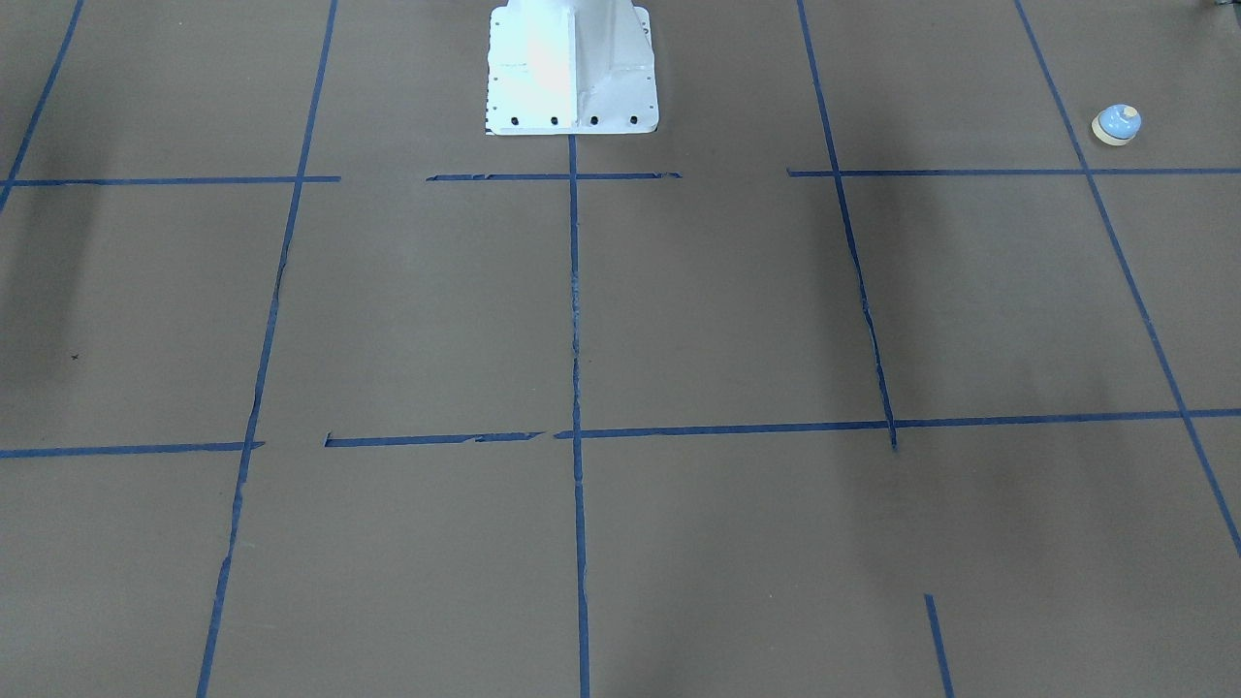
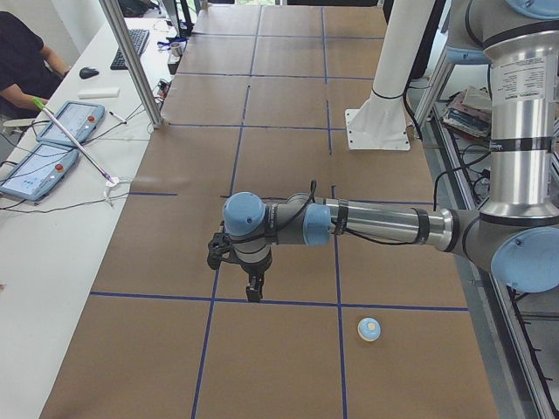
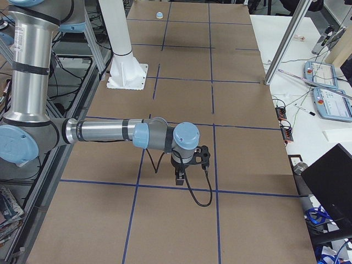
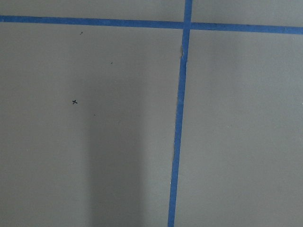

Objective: Place and press bell with both arms

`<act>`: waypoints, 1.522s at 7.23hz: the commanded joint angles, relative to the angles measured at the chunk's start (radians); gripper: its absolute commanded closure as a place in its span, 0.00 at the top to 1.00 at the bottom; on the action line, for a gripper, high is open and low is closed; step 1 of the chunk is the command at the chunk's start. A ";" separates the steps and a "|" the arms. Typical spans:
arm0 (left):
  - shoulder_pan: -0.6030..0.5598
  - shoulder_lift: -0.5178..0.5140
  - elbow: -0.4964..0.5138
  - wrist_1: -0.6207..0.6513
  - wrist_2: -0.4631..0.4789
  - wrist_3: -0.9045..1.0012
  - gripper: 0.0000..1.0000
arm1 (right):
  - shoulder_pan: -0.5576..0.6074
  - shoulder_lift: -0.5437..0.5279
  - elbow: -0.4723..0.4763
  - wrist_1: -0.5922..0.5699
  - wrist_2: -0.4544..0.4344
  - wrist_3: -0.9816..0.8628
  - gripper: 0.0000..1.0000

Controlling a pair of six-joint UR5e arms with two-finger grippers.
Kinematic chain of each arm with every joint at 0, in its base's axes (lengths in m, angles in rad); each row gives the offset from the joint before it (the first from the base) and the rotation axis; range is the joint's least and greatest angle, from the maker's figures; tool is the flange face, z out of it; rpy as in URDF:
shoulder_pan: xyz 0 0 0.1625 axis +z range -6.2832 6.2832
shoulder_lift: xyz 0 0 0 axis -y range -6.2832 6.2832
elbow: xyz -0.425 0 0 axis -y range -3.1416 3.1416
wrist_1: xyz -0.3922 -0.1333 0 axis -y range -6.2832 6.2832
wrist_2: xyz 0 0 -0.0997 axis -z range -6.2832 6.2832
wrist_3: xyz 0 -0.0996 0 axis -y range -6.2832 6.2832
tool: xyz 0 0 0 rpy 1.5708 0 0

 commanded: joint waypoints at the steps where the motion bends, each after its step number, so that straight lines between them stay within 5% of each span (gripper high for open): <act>1: 0.010 0.002 -0.010 -0.001 -0.006 -0.006 1.00 | -0.001 0.000 0.002 0.000 0.002 0.002 1.00; 3: 0.122 0.009 0.012 -0.025 0.002 -0.053 1.00 | -0.001 0.000 0.002 0.000 0.003 0.002 1.00; 5: 0.214 0.067 0.080 -0.306 0.021 -0.222 1.00 | -0.001 0.000 0.002 0.002 0.003 0.002 1.00; 8: 0.285 0.304 0.150 -0.776 0.062 -0.400 1.00 | -0.001 -0.006 -0.001 0.040 0.005 0.006 1.00; 11: 0.339 0.464 0.150 -0.895 -0.001 -0.411 1.00 | -0.001 -0.006 0.000 0.040 0.005 0.008 1.00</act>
